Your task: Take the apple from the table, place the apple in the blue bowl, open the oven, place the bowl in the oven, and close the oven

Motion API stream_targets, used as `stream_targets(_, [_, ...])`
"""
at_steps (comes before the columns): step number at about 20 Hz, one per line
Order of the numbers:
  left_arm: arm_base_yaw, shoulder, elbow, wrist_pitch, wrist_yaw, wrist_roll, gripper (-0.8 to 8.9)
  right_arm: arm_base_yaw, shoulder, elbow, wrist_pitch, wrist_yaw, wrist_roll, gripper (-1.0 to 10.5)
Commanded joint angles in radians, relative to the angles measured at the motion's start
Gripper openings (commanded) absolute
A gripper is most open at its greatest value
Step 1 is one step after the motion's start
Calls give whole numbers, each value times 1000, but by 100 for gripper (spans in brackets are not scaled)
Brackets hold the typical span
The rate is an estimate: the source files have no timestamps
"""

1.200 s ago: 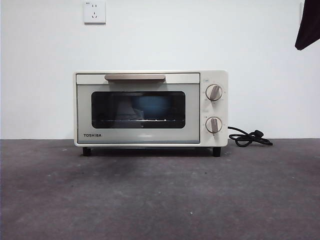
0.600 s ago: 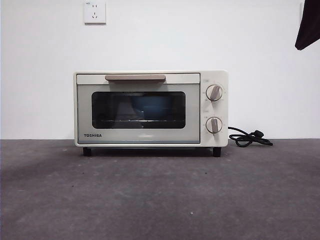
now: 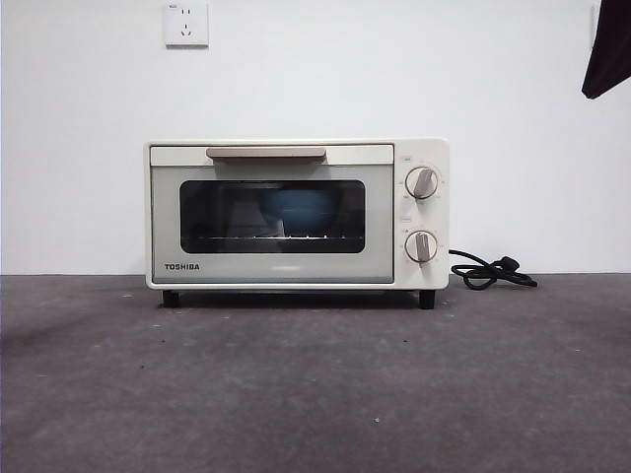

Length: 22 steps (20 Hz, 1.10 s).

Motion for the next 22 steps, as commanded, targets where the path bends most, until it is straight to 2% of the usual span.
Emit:
stream_targets(1, [-6, -101, -201, 111, 0, -51, -4, 1, -1, -10, 3, 4, 10, 1])
stream_targets(7, [-6, -310, -494, 114, -12, -128, -4, 1, -1, -10, 3, 4, 10, 1])
stream_targets(10, [-8, -407, -587, 101, -61, -210, -4, 1, -1, -10, 3, 5, 10, 1])
stream_targets(19, [-8, -499, -586, -59, -149, -227, -4, 1, -1, -10, 3, 4, 10, 1])
stream_targets(22, [-8, -498, -586, -82, -149, -299, -4, 1, -1, -10, 4, 5, 10, 1])
